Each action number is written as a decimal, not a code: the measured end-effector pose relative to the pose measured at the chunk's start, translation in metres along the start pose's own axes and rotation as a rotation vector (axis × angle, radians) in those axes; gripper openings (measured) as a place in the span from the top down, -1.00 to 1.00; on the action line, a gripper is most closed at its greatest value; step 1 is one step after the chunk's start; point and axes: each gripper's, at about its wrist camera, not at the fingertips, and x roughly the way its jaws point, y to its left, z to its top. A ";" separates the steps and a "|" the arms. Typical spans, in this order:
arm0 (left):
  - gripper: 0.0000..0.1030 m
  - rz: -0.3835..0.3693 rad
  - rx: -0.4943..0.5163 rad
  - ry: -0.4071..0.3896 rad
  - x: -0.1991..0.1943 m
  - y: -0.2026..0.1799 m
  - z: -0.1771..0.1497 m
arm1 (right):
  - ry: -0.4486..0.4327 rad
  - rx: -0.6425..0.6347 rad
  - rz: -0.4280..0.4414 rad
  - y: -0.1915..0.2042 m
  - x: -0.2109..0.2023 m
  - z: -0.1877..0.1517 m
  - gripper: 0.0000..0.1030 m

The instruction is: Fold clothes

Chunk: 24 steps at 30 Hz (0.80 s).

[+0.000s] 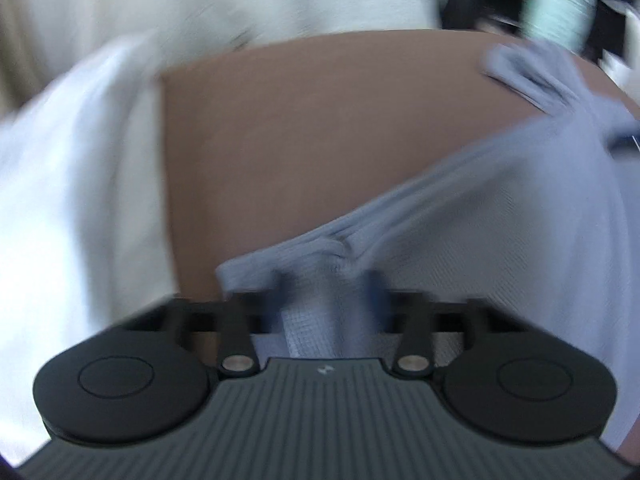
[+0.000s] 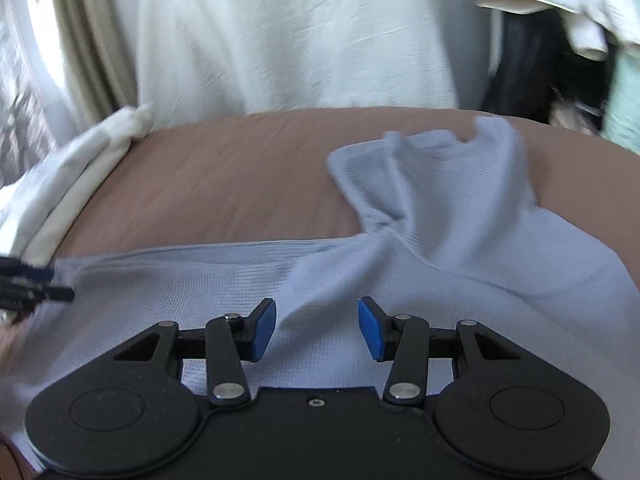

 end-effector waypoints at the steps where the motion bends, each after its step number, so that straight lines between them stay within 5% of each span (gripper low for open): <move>1: 0.92 0.023 0.021 -0.013 -0.003 -0.004 0.001 | -0.004 0.021 -0.007 -0.005 -0.002 -0.004 0.01; 6: 0.91 0.137 -0.059 -0.112 -0.030 0.017 0.020 | 0.001 0.102 -0.061 -0.021 -0.005 -0.022 0.00; 11: 0.77 0.105 -0.214 0.064 0.012 0.046 0.008 | 0.088 0.052 -0.132 -0.030 0.003 -0.042 -0.04; 13: 0.76 0.106 -0.237 0.053 0.014 0.047 0.007 | 0.071 0.060 -0.128 -0.034 -0.002 -0.048 -0.09; 15: 0.62 0.132 -0.219 0.042 0.003 0.044 0.012 | 0.067 0.074 -0.149 -0.038 -0.009 -0.052 -0.10; 17: 0.26 0.187 -0.189 0.019 -0.009 0.040 0.017 | 0.064 0.068 -0.191 -0.042 -0.018 -0.058 -0.15; 19: 0.25 0.214 -0.170 0.009 -0.022 0.037 0.020 | 0.056 0.076 -0.237 -0.056 -0.031 -0.070 -0.22; 24: 0.25 0.023 -0.310 0.080 -0.035 0.047 0.013 | -0.004 0.246 -0.352 -0.113 -0.073 -0.106 -0.22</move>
